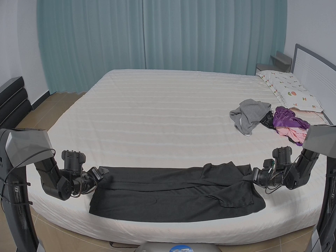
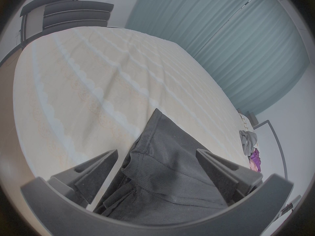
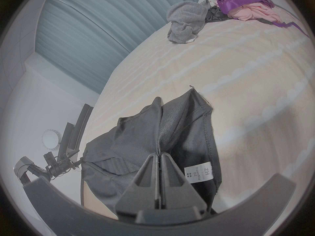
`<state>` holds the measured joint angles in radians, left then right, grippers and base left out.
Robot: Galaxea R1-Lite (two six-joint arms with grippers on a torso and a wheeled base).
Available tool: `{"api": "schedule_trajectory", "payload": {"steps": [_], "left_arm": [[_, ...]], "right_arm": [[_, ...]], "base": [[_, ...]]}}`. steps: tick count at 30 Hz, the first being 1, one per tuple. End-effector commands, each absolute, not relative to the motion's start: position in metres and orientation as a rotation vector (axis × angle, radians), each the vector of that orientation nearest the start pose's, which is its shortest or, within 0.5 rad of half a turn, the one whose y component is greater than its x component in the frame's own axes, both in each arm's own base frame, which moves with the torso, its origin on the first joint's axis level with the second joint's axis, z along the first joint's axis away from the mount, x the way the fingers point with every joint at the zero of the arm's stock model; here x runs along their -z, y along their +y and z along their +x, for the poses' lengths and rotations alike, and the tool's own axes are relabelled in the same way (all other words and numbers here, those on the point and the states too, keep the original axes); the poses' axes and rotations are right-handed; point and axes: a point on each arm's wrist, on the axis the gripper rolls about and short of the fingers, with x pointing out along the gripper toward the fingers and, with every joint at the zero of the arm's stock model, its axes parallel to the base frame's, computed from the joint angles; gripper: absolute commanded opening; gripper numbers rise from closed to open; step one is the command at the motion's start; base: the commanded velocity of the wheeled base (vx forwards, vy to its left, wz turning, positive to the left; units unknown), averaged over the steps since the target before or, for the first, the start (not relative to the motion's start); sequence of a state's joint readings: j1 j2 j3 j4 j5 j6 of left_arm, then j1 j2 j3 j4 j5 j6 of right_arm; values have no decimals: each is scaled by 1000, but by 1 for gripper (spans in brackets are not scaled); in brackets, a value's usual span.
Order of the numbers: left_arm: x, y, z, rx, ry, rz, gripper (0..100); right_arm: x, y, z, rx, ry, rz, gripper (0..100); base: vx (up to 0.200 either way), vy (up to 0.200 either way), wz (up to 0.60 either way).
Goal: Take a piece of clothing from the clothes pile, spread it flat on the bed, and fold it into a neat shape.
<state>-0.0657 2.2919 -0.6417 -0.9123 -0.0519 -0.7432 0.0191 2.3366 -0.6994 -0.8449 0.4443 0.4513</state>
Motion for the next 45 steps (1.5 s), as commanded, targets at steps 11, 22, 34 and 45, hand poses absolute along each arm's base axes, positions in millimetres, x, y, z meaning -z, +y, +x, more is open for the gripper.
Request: {"api": "schedule_trajectory", "payload": {"steps": [11, 22, 34, 45], "left_arm": [[31, -29, 341, -167, 749, -691, 0], [5, -25, 349, -203, 624, -775, 0], [15, -22, 344, -229, 666, -769, 0], [30, -20, 340, -249, 710, -758, 0]], "right_arm": [[35, 17, 341, -258, 874, 592, 0], [28, 13, 341, -253, 855, 597, 0], [32, 12, 337, -231, 870, 593, 0], [37, 9, 335, -186, 886, 577, 0]], "base": [[0, 0, 0], [0, 0, 0], [0, 0, 0], [0, 0, 0]]}}
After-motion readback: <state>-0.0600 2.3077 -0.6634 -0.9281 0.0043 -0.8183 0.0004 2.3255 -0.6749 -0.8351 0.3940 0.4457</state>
